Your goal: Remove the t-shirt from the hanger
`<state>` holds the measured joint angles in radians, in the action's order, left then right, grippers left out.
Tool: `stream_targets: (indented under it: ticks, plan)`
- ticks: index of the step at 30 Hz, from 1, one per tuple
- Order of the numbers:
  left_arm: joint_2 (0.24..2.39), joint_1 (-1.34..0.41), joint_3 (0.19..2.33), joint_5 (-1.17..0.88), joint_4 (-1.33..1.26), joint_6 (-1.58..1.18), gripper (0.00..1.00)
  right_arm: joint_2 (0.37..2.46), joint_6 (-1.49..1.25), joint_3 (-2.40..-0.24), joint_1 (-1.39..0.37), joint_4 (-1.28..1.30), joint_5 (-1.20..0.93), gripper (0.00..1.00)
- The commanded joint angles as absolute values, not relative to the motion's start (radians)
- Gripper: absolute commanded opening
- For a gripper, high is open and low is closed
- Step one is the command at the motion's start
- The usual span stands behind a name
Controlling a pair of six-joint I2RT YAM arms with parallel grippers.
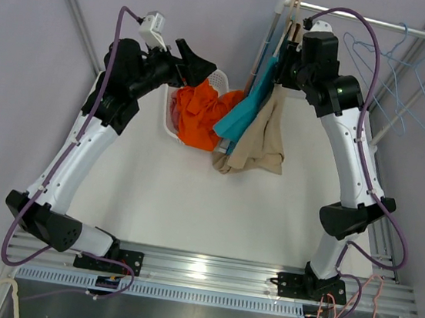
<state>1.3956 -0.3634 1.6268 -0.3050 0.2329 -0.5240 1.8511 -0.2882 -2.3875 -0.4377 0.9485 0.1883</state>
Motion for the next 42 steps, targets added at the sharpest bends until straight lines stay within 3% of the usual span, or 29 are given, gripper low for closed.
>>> stream_targets:
  ticks: [1,6,7,8,10,14,27,28,29,30,35,42]
  plan:
    - [1.371,-0.357,1.625,-0.334,0.189,-0.534,1.00,1.822,-0.258,-2.422,-0.443,0.979,0.274,0.38]
    - [1.373,-0.359,1.626,-0.337,0.190,-0.531,0.99,1.839,-0.233,-2.422,-0.445,0.962,0.310,0.31]
    - [1.373,-0.359,1.628,-0.337,0.190,-0.529,0.99,1.841,-0.230,-2.422,-0.445,0.956,0.317,0.26]
    - [1.373,-0.357,1.628,-0.337,0.189,-0.529,0.99,1.841,-0.226,-2.425,-0.445,0.950,0.339,0.12]
    - [1.374,-0.359,1.632,-0.339,0.192,-0.526,1.00,1.841,-0.209,-2.431,-0.443,0.942,0.373,0.02]
    - [1.382,-0.359,1.632,-0.342,0.193,-0.526,1.00,1.833,-0.186,-2.433,-0.431,0.945,0.468,0.00]
    - [1.399,-0.368,1.640,-0.354,0.187,-0.528,0.99,1.737,-0.195,-2.313,-0.229,0.963,0.427,0.00]
    - [1.402,-0.370,1.640,-0.351,0.187,-0.525,0.99,1.721,-0.192,-2.284,-0.221,0.956,0.408,0.03]
    - [1.402,-0.374,1.638,-0.348,0.189,-0.523,1.00,1.717,-0.186,-2.270,-0.218,0.947,0.384,0.26]
    - [1.404,-0.376,1.638,-0.348,0.187,-0.522,1.00,1.712,-0.170,-2.260,-0.216,0.925,0.382,0.37]
    - [1.408,-0.385,1.643,-0.341,0.189,-0.517,0.99,1.707,-0.143,-2.253,-0.204,0.852,0.417,0.60]
    - [1.413,-0.388,1.654,-0.336,0.187,-0.511,0.99,1.799,-0.095,-2.342,-0.190,0.743,0.436,0.62]
